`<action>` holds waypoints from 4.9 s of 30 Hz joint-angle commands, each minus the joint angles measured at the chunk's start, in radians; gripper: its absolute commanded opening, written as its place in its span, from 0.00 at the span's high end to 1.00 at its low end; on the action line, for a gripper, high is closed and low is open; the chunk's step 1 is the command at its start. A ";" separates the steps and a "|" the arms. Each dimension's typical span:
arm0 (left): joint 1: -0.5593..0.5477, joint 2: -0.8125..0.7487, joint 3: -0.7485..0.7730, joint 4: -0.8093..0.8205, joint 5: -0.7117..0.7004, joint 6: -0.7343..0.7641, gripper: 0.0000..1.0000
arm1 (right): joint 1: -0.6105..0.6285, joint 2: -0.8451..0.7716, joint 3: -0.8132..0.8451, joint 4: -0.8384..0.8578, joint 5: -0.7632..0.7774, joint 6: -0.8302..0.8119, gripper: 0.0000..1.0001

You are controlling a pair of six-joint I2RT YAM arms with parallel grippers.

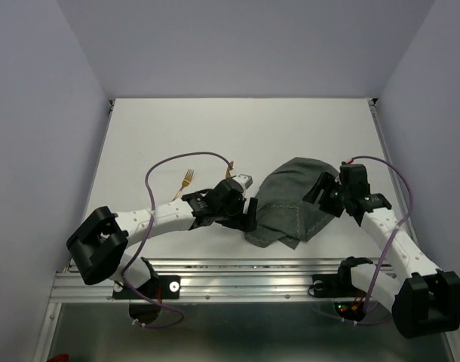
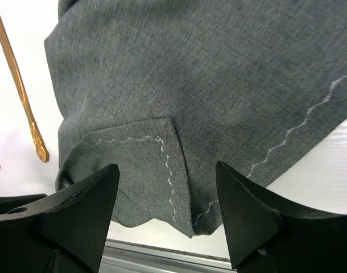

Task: Fold the napkin into a case and place the utensils inside
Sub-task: Pick up the crumpled napkin from the center of the board, then move the crumpled napkin to the center of the board.

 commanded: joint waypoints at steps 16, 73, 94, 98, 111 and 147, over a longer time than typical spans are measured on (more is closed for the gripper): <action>-0.059 0.122 0.020 0.078 -0.099 0.020 0.48 | 0.253 0.248 0.035 0.126 0.171 0.023 0.46; -0.059 0.166 0.148 0.000 -0.140 0.088 1.00 | 0.253 0.292 0.098 0.130 0.291 0.024 0.73; -0.051 0.209 0.258 -0.095 -0.241 0.163 1.00 | 0.253 0.274 0.119 0.121 0.422 0.028 0.99; 0.007 0.274 0.394 -0.164 -0.324 0.238 1.00 | 0.253 0.318 0.256 0.097 0.533 -0.035 0.99; 0.299 0.596 1.467 -0.359 -0.291 0.533 1.00 | 0.066 0.701 1.288 0.088 0.650 -0.339 0.99; 0.325 0.283 0.505 -0.338 -0.370 0.013 0.46 | 0.066 -0.061 0.245 -0.123 0.541 -0.049 0.37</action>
